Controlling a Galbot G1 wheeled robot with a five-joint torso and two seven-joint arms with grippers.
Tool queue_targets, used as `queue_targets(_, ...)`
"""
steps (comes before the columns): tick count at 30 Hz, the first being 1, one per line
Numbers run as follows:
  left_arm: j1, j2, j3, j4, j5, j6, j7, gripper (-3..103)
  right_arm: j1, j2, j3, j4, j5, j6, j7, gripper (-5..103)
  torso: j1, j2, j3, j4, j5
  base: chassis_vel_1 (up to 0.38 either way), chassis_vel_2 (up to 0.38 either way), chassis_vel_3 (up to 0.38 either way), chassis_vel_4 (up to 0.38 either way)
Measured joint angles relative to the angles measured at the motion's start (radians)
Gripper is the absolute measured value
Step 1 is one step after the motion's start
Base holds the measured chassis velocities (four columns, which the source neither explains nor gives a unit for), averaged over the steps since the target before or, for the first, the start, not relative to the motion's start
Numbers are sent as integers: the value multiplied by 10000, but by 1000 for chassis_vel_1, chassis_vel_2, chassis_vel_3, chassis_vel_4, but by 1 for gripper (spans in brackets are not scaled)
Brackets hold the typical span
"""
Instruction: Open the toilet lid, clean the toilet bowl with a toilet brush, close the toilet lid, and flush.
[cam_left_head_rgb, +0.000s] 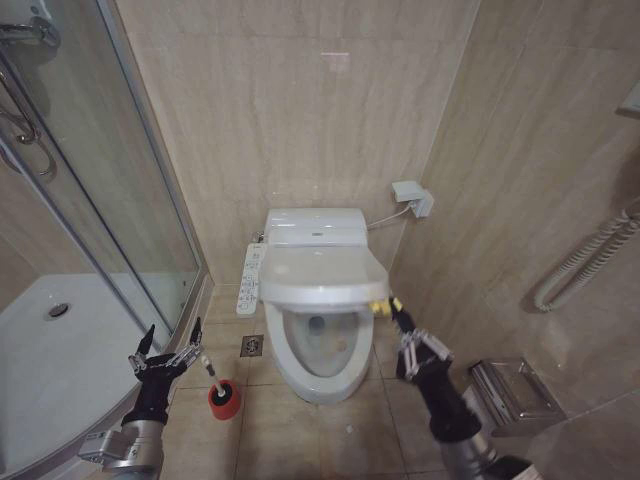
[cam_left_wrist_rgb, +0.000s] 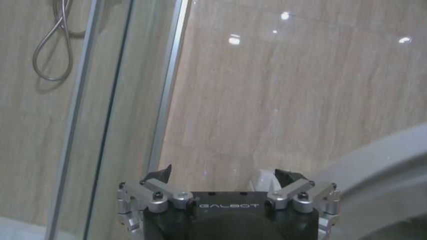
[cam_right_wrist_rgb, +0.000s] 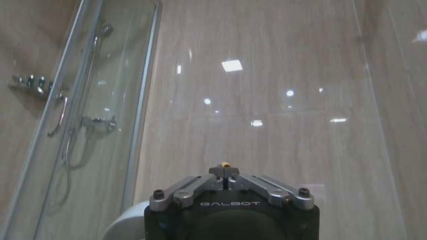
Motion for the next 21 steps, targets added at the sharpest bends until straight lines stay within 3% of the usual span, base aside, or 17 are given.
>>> queue_targets(3, 82, 9, 0, -64, 62, 6, 3, 100, 759, -445, 99, 125, 722, -731, 40, 0, 0, 0, 0, -3, 1, 0, 0, 0, 0)
queue_targets(10, 250, 63, -138, -111, 218, 16, 8, 100, 2512, -875, -7, -558, 1668, -1378, -72, 0, -3, 0, -3, -6, 0, 0, 0, 0, 0)
queue_targets(21, 122, 232, -343, 428, 282, 64, 16, 100, 5427, -970, -122, -2661, 2796, -1704, -1, 0, -3, 1, -2, -4, 0, 0, 0, 0, 0)
